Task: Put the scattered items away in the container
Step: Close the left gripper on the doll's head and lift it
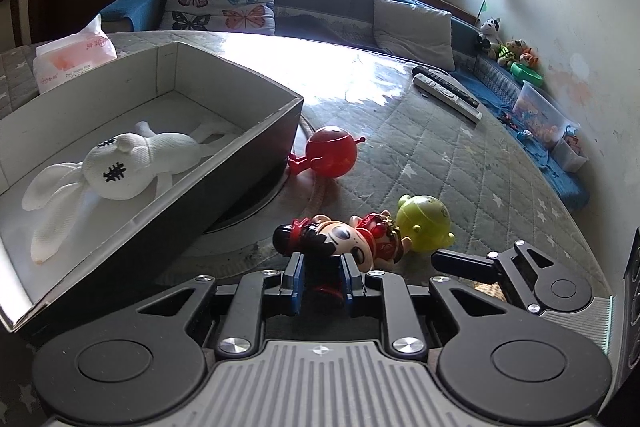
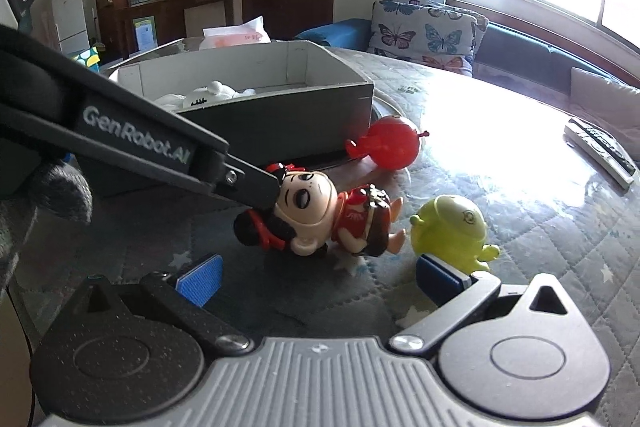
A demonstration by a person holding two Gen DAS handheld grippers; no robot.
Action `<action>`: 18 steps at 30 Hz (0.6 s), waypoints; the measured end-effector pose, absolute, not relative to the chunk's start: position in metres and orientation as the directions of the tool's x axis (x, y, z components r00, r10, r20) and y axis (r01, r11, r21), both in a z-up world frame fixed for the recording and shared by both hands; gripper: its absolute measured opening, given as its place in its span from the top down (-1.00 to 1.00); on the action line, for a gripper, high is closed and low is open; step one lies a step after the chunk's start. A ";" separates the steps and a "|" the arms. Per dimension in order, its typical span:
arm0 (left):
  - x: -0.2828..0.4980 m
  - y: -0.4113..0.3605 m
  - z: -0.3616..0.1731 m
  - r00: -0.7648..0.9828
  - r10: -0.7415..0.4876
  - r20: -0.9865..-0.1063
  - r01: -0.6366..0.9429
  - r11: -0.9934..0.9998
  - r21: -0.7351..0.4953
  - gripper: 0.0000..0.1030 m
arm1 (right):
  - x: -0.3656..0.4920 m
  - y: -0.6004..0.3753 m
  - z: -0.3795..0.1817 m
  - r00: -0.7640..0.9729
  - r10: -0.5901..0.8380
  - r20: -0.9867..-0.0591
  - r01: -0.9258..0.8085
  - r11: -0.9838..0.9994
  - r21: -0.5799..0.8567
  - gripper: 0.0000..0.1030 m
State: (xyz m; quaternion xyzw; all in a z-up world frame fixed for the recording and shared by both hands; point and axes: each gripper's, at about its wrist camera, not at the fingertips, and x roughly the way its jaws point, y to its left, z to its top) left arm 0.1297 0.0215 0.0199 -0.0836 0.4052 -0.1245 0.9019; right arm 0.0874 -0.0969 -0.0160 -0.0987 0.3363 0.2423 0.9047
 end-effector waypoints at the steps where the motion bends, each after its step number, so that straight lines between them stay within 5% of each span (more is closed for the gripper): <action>1: 0.130 0.021 0.020 0.642 -0.291 -0.709 0.158 0.955 -0.250 0.57 | 0.088 -0.097 -0.015 0.658 0.375 -0.653 -0.506 0.862 -0.014 -1.00; 18: 0.135 0.036 0.018 0.647 -0.263 -0.716 0.145 0.964 -0.222 0.49 | 0.105 -0.082 -0.015 0.631 0.427 -0.647 -0.563 0.826 -0.004 -1.00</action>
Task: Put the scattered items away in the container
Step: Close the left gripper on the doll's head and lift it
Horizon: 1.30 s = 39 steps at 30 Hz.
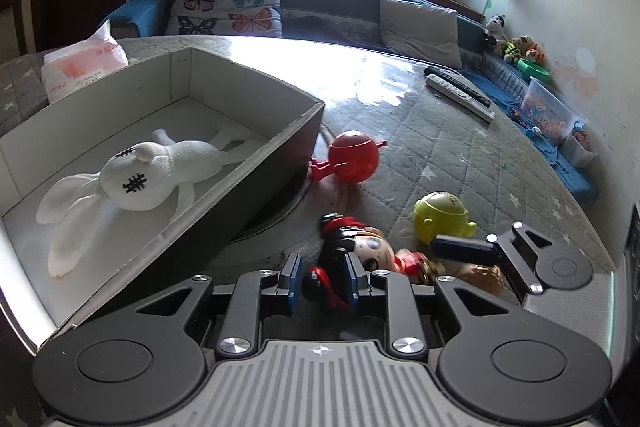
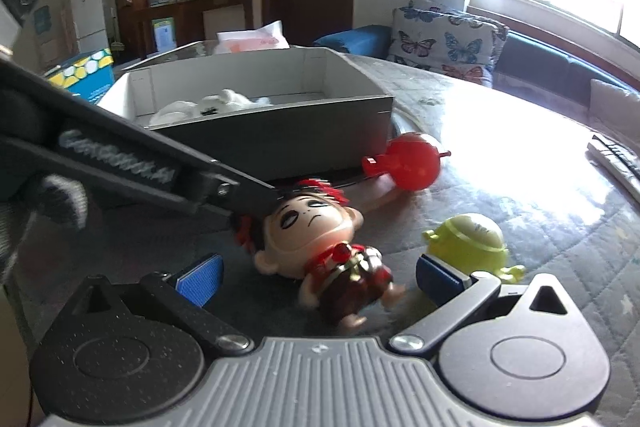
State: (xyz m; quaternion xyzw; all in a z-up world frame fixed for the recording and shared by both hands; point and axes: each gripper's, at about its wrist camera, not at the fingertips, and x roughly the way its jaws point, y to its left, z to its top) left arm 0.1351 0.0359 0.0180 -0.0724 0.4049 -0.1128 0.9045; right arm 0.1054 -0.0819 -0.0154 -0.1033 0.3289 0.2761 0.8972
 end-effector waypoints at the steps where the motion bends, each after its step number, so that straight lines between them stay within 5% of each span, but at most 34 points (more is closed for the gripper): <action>1: 0.136 0.037 0.017 0.644 -0.264 -0.719 0.139 0.963 -0.229 0.50 | 0.102 -0.080 -0.015 0.625 0.436 -0.647 -0.573 0.820 -0.001 -1.00; 13: 0.125 0.056 0.016 0.633 -0.358 -0.687 0.108 0.919 -0.379 0.53 | 0.083 -0.080 -0.005 0.629 0.457 -0.629 -0.567 0.823 0.030 -0.98; 30: 0.132 0.078 -0.007 0.644 -0.483 -0.593 0.004 0.777 -0.629 0.49 | 0.116 -0.084 -0.002 0.595 0.449 -0.666 -0.540 0.838 0.082 -0.37; 39: 0.139 0.084 -0.010 0.655 -0.482 -0.582 -0.040 0.747 -0.664 0.37 | 0.119 -0.089 -0.003 0.585 0.458 -0.670 -0.532 0.840 0.109 -0.28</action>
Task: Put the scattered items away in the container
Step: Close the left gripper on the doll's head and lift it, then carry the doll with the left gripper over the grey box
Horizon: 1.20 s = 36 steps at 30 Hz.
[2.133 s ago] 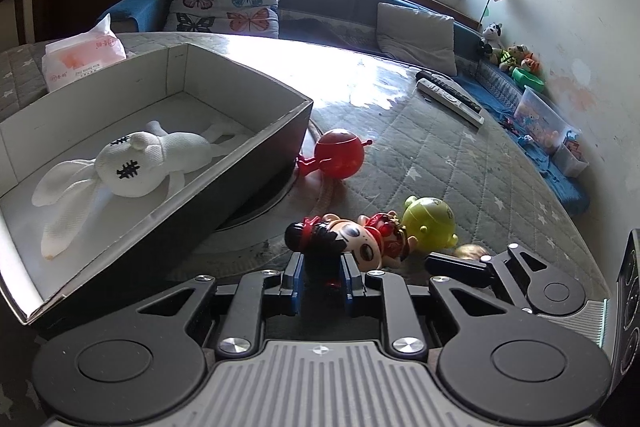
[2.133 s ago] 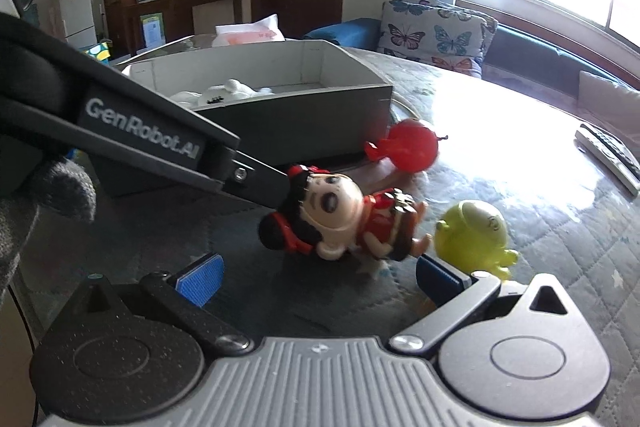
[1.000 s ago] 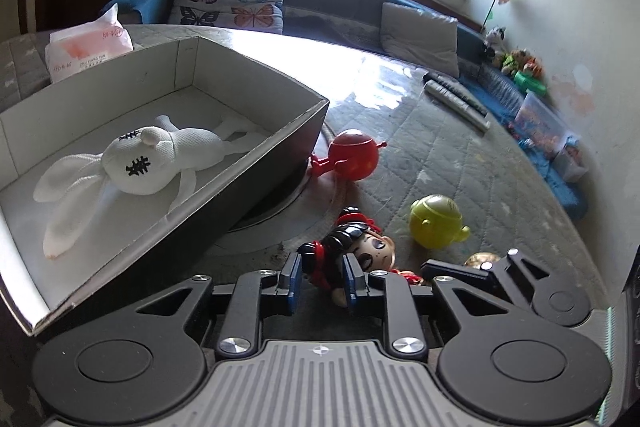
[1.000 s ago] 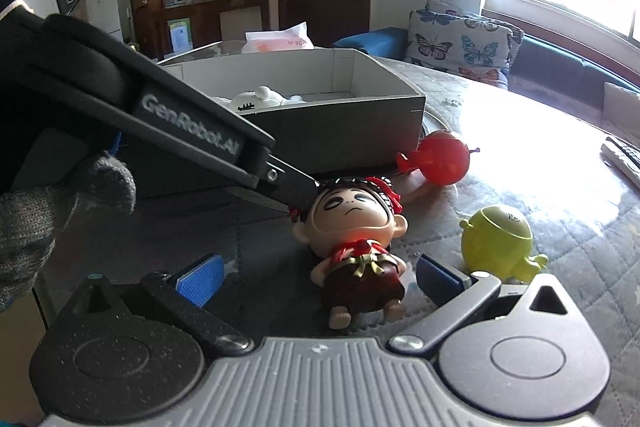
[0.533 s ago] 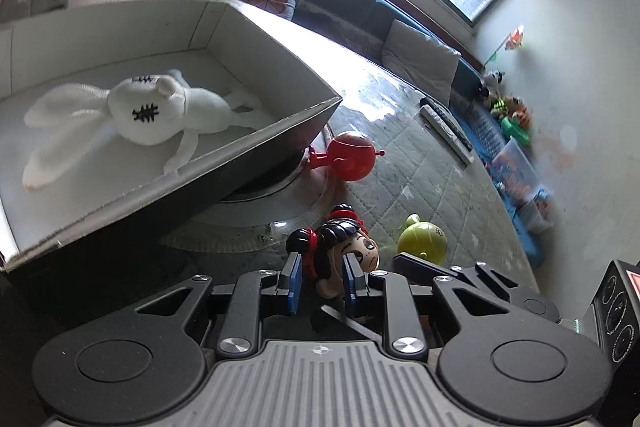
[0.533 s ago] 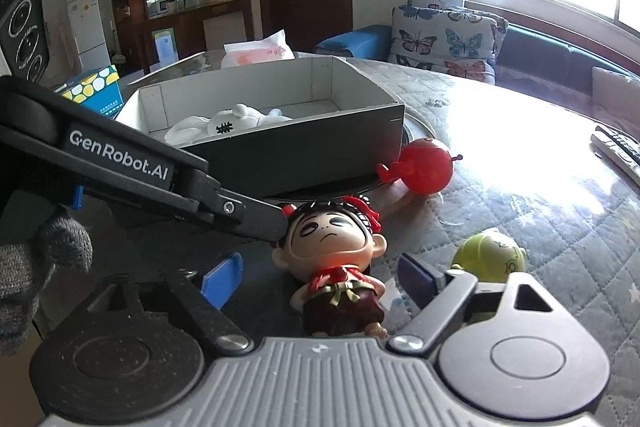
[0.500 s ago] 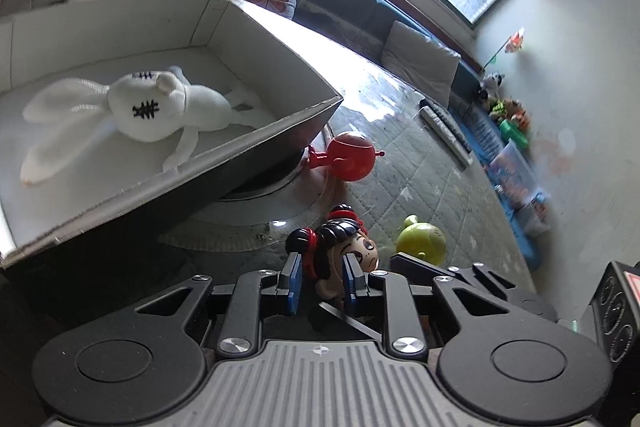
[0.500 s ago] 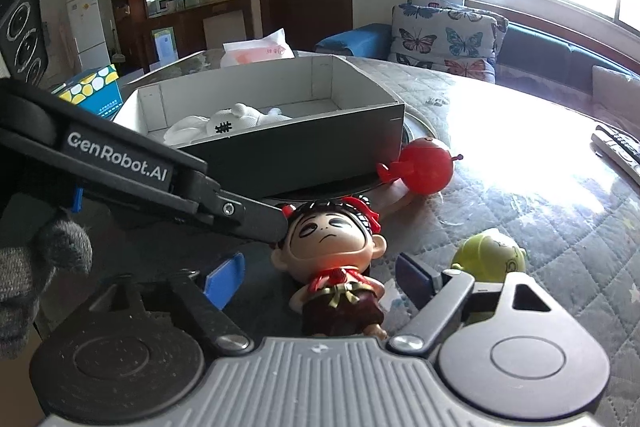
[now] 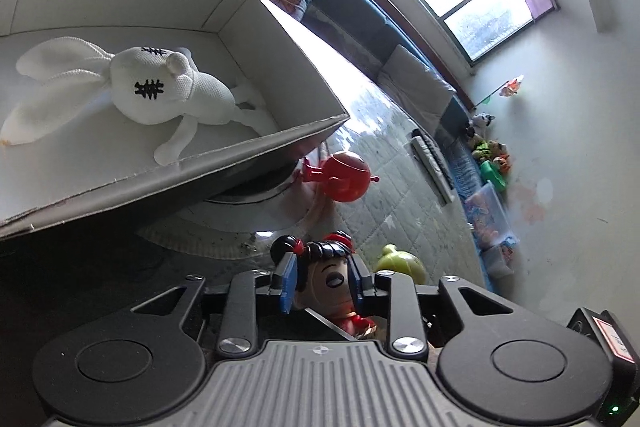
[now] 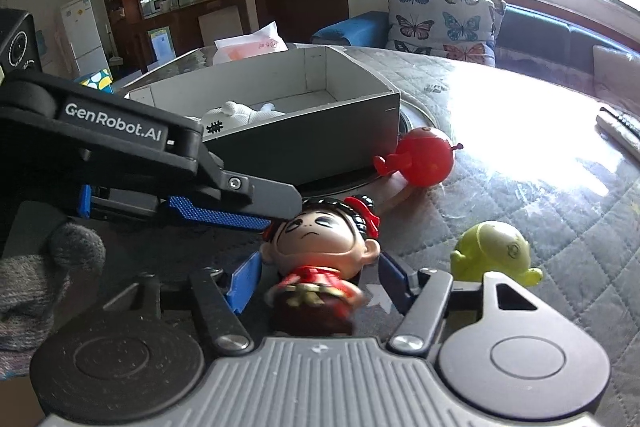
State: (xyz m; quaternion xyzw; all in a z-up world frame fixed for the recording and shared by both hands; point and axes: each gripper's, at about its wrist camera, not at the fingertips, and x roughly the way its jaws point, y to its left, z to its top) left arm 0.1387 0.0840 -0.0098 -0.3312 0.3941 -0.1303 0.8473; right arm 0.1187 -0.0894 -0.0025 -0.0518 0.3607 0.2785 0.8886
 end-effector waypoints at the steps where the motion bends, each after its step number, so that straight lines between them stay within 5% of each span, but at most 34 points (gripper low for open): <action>1: 0.140 0.083 -0.010 0.655 -0.474 -0.588 -0.045 0.752 -0.657 0.37 | 0.119 -0.090 -0.003 0.583 0.459 -0.671 -0.529 0.841 0.116 -0.29; 20: 0.130 0.076 -0.011 0.648 -0.474 -0.596 -0.018 0.773 -0.634 0.34 | 0.105 -0.087 -0.003 0.581 0.465 -0.668 -0.503 0.850 0.155 -0.02; 36: 0.133 0.079 -0.012 0.659 -0.474 -0.583 -0.025 0.762 -0.647 0.31 | 0.114 -0.083 -0.008 0.594 0.458 -0.662 -0.437 0.874 0.213 -0.07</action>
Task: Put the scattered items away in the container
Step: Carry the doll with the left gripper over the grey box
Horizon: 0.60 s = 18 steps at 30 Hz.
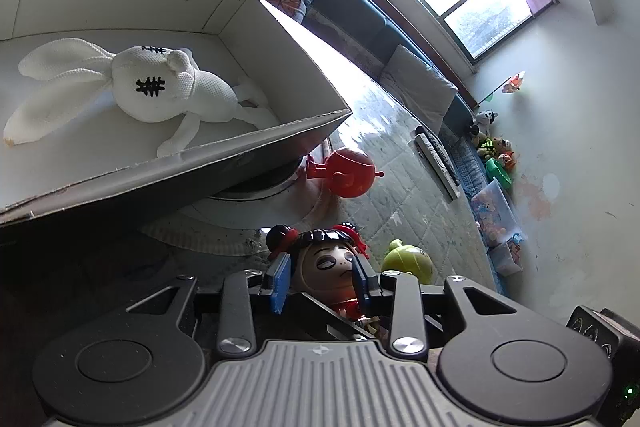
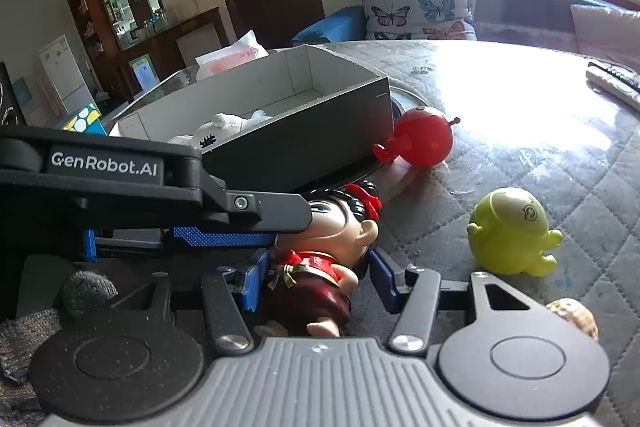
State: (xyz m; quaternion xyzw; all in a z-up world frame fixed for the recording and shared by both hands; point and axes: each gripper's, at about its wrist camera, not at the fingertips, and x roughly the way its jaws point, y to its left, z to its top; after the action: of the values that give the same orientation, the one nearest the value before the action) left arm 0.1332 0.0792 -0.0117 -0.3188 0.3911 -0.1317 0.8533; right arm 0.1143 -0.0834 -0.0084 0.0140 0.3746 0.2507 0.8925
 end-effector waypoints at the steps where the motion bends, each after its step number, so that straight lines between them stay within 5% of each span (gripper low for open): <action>1: 0.132 0.079 -0.011 0.658 -0.476 -0.584 -0.023 0.762 -0.647 0.30 | 0.112 -0.082 -0.008 0.598 0.452 -0.662 -0.437 0.876 0.203 -0.07; 18: 0.139 0.105 0.046 0.757 -0.463 -0.461 0.041 0.738 -0.674 0.29 | 0.127 -0.063 0.049 0.679 0.494 -0.543 -0.503 0.852 0.145 -0.04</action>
State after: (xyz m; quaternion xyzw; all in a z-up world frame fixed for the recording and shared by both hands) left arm 0.1393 0.1047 0.0464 -0.3324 0.3177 -0.1438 0.8763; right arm 0.1272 -0.0633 0.0494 -0.0080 0.2937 0.2722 0.9163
